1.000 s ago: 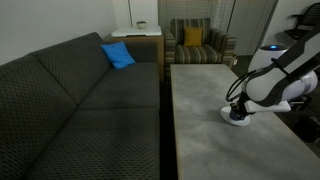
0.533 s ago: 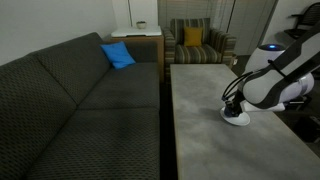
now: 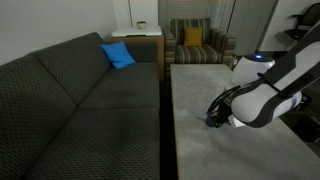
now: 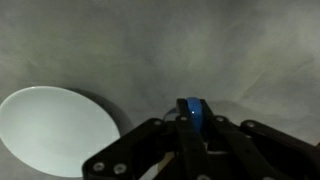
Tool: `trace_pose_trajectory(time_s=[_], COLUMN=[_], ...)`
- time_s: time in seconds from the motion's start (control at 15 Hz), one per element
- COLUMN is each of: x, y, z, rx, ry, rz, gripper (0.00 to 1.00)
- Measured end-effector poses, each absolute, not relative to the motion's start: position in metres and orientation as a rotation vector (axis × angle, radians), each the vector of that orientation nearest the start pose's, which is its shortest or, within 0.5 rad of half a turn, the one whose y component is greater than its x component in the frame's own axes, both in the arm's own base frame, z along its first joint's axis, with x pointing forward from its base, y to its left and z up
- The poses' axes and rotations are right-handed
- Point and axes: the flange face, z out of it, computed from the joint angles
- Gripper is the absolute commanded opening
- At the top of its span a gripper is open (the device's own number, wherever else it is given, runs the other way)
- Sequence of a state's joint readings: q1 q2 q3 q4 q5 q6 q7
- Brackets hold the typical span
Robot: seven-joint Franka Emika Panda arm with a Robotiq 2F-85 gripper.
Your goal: Put the blue cup on the white plate then remove the cup and put it on the table
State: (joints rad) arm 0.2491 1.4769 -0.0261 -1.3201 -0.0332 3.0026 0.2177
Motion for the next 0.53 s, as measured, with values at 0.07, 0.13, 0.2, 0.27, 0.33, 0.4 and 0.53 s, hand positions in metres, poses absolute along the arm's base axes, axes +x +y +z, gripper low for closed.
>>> trace_pose_trajectory(time_s=[0.07, 0.13, 0.2, 0.27, 0.33, 0.4, 0.53], x=[0.616, 0.613, 0.610, 0.607, 0.605, 0.604, 0.606], y=[0.154, 0.160, 0.165, 0.168, 0.171, 0.173, 0.168], z=[-0.141, -0.142, -0.142, -0.142, -0.142, -0.143, -0.142], rx=[-3.103, -3.096, -3.091, -3.087, -3.083, -3.081, -3.085], ry=[-0.129, -0.154, -0.175, -0.189, -0.198, -0.203, -0.226], rz=[-0.322, -0.330, -0.335, -0.342, -0.351, -0.356, -0.350], gripper=[0.03, 0.03, 0.03, 0.03, 0.03, 0.03, 0.07])
